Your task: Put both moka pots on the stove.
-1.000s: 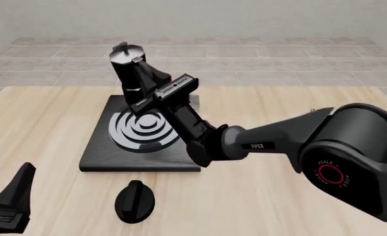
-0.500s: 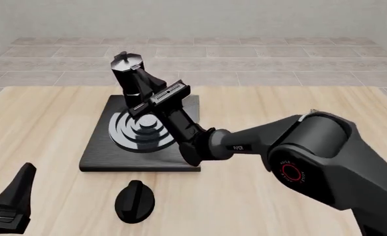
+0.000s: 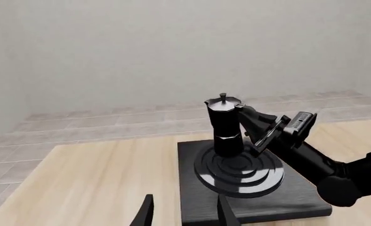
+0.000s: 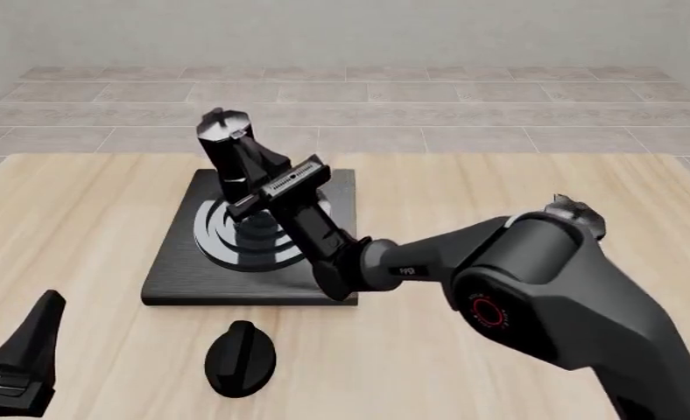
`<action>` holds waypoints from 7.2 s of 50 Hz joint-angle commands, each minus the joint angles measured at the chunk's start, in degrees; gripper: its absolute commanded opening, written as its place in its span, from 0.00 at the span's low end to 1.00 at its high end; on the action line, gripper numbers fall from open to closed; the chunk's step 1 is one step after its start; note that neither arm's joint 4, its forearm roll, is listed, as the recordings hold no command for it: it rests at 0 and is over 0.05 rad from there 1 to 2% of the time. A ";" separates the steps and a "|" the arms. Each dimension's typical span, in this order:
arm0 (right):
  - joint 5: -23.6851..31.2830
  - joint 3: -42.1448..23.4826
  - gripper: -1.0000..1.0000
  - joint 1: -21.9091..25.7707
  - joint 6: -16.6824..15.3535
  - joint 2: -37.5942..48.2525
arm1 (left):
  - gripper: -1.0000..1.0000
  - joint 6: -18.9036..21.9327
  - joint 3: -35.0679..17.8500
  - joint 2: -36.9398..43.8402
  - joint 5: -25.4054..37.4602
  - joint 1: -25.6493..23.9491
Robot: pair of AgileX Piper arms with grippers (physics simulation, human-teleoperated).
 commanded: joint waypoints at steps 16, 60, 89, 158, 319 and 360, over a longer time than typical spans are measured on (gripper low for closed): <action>-0.50 -1.97 0.00 -2.09 2.65 0.77 | 1.00 0.28 0.00 0.00 0.16 -0.16; -0.50 2.95 0.00 -4.92 5.62 1.66 | 1.00 0.04 0.00 0.00 0.44 0.03; -0.50 3.39 1.00 -5.65 4.68 3.89 | 1.00 -0.20 0.00 0.00 0.55 0.39; -0.50 37.09 1.00 -2.72 4.32 -30.28 | 1.00 -1.15 -0.05 0.00 -1.35 1.57; 61.98 71.49 1.00 -43.03 6.69 -98.02 | 1.00 2.47 -0.05 0.00 -0.67 4.31; 67.16 60.46 1.00 -44.57 9.16 -77.10 | 1.00 2.59 -0.07 0.00 -0.90 4.51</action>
